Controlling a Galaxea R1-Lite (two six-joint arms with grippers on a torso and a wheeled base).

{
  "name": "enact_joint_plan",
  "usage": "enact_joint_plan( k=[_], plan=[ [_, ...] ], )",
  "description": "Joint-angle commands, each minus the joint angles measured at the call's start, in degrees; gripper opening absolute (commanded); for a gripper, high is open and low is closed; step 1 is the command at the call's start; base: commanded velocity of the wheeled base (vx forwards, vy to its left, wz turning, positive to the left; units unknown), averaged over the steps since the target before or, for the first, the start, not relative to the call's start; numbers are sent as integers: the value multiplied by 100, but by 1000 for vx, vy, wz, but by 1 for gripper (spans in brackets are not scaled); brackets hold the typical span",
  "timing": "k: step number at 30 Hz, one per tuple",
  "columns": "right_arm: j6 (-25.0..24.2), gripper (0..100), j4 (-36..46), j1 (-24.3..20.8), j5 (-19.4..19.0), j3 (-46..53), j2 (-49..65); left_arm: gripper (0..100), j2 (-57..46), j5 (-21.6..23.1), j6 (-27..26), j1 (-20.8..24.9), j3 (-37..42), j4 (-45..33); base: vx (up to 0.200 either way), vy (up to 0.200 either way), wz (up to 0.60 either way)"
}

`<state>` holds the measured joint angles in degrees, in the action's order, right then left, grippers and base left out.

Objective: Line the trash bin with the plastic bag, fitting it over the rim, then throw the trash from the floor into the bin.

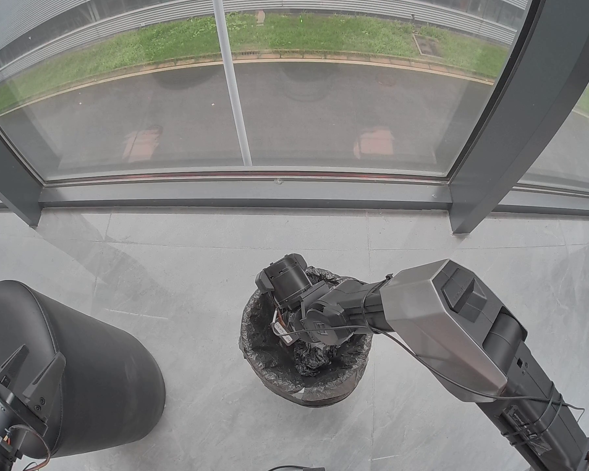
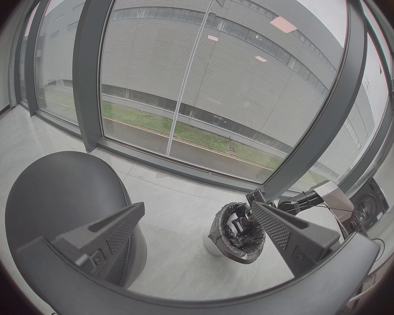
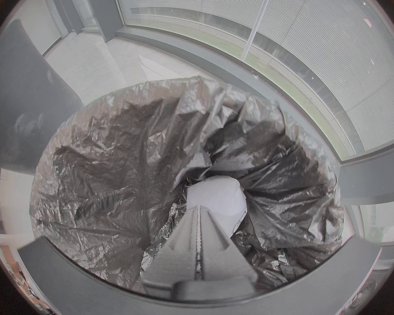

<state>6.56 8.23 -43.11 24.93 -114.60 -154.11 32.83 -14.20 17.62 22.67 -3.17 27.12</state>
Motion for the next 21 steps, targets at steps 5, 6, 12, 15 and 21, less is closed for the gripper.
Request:
enact_joint_plan(
  k=[5,6,12,15,21],
  plan=[
    [241,0,-278,127,12,1,-321,100,-5,-4,5,0,18,3,0,0,0],
    [302,0,-331,153,12,1,-374,100,-5,-4,5,0,18,3,0,0,0],
    [478,0,-515,312,12,1,-506,100,4,5,14,0,36,3,0,0,0],
    [469,0,-524,408,-6,1,-550,100,13,5,67,0,36,3,0,0,0],
    [425,0,-480,364,3,1,-444,100,13,5,75,0,36,3,0,0,0]
  ],
)
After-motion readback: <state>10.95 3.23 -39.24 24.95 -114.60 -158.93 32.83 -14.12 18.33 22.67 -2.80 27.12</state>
